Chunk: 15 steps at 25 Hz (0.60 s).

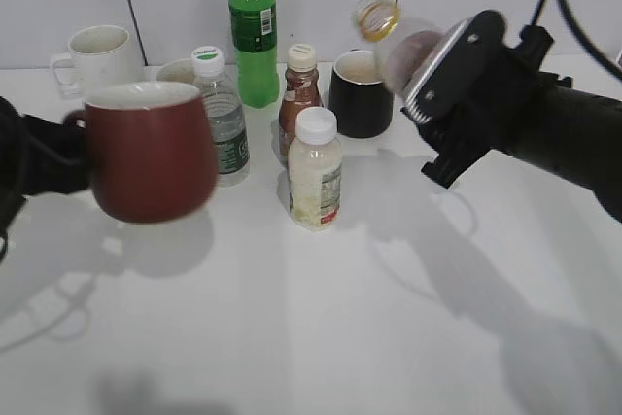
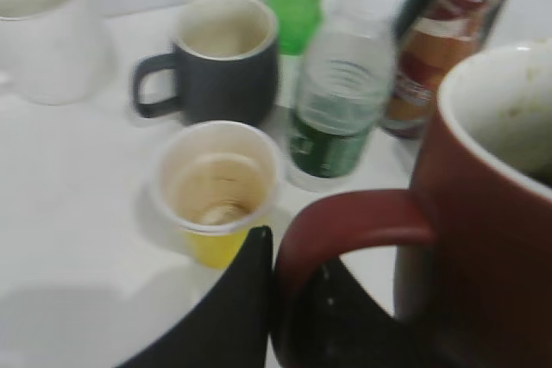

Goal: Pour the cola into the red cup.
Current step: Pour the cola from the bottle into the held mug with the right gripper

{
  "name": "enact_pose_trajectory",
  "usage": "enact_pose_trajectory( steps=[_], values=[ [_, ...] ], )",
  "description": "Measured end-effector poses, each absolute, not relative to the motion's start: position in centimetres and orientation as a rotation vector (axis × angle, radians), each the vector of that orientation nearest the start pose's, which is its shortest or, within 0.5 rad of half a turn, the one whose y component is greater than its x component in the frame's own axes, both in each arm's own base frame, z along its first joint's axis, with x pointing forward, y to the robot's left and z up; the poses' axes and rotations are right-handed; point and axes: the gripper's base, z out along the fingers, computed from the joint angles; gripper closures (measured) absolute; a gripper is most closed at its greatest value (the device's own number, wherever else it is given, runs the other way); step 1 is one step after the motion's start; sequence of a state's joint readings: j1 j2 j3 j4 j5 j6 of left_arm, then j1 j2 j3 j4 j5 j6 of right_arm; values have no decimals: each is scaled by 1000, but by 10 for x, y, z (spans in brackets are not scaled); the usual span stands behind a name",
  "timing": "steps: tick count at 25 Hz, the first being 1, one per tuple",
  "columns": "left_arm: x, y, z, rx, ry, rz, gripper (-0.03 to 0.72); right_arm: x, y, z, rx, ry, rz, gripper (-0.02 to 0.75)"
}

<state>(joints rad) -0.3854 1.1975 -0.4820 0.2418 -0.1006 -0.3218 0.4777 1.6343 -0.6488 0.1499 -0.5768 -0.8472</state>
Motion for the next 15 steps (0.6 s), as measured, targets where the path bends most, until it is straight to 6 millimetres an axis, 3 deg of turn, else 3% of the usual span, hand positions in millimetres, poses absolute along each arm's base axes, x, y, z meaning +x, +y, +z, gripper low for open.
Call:
enact_pose_trajectory(
  steps=[8,15],
  values=[
    [207,-122,217,487,2126,-371,632,271,160,194,-1236,1437,-393,255],
    [214,-142,221,573,2100,-390,632,269,166,200,-1324,1292,-524,255]
  ],
)
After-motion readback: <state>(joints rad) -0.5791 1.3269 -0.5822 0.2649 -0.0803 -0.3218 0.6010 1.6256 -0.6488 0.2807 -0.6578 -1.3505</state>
